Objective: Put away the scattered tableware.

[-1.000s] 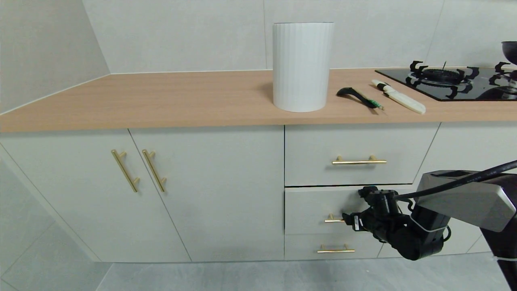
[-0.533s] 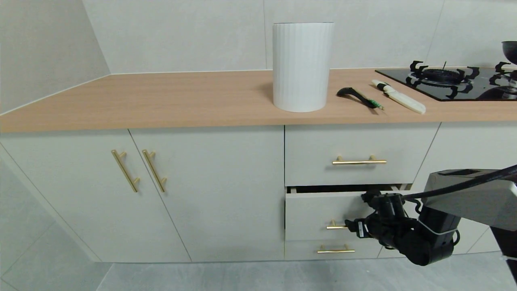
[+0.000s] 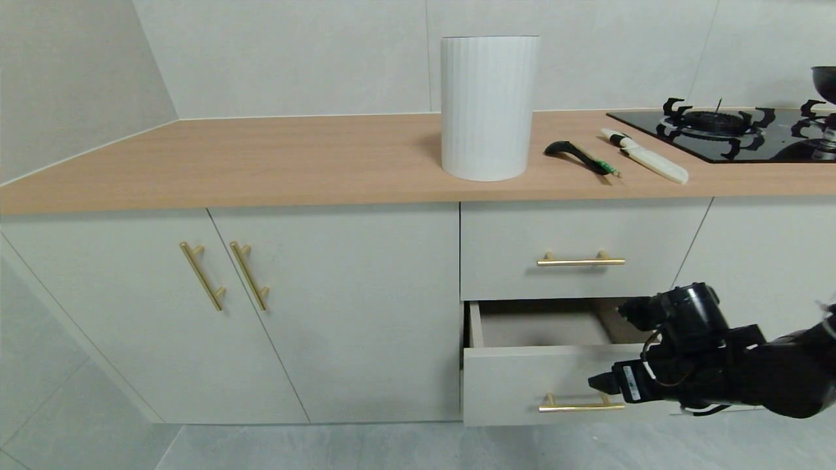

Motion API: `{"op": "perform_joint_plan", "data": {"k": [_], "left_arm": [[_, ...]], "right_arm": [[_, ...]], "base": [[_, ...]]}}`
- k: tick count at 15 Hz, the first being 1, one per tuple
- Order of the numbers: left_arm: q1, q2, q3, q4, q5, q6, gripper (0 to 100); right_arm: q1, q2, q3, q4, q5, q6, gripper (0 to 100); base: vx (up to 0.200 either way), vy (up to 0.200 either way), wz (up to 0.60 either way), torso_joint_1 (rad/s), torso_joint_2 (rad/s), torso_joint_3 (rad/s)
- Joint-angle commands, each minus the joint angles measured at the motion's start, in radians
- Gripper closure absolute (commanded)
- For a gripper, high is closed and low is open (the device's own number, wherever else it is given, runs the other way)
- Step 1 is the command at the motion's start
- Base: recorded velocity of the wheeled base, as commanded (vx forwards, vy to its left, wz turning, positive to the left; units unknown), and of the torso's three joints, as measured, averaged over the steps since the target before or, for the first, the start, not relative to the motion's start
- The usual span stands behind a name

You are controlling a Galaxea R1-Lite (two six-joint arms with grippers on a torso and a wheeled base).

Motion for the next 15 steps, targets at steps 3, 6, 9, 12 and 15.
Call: {"op": "perform_joint_plan", "data": {"k": [3, 6, 9, 12, 15], "left_arm": [[0.001, 0.002, 0.0, 0.0, 0.001, 0.0, 0], [0.001, 0.002, 0.0, 0.0, 0.001, 0.0, 0], [0.001, 0.002, 0.0, 0.0, 0.001, 0.0, 0], [0.001, 0.002, 0.0, 0.0, 0.001, 0.0, 0], [0.001, 0.002, 0.0, 0.0, 0.001, 0.0, 0]], "right_arm": [[0.054, -0.351, -0.049, 0.183, 0.002, 0.004, 0], [0.081, -0.273, -0.049, 0.164, -0.003, 0.014, 0], [0.126, -0.127, -0.038, 0.025, -0.061, 0.094, 0], [0.132, -0.003, -0.041, -0.11, -0.143, 0.12, 0], [0.13, 0.066, -0.042, -0.178, -0.146, 0.143, 0]], "base": [[0.0, 0.0, 0.0, 0.0, 0.0, 0.0], [0.0, 0.0, 0.0, 0.0, 0.0, 0.0], [0.0, 0.0, 0.0, 0.0, 0.0, 0.0], [0.0, 0.0, 0.0, 0.0, 0.0, 0.0], [0.0, 0.0, 0.0, 0.0, 0.0, 0.0]]}}
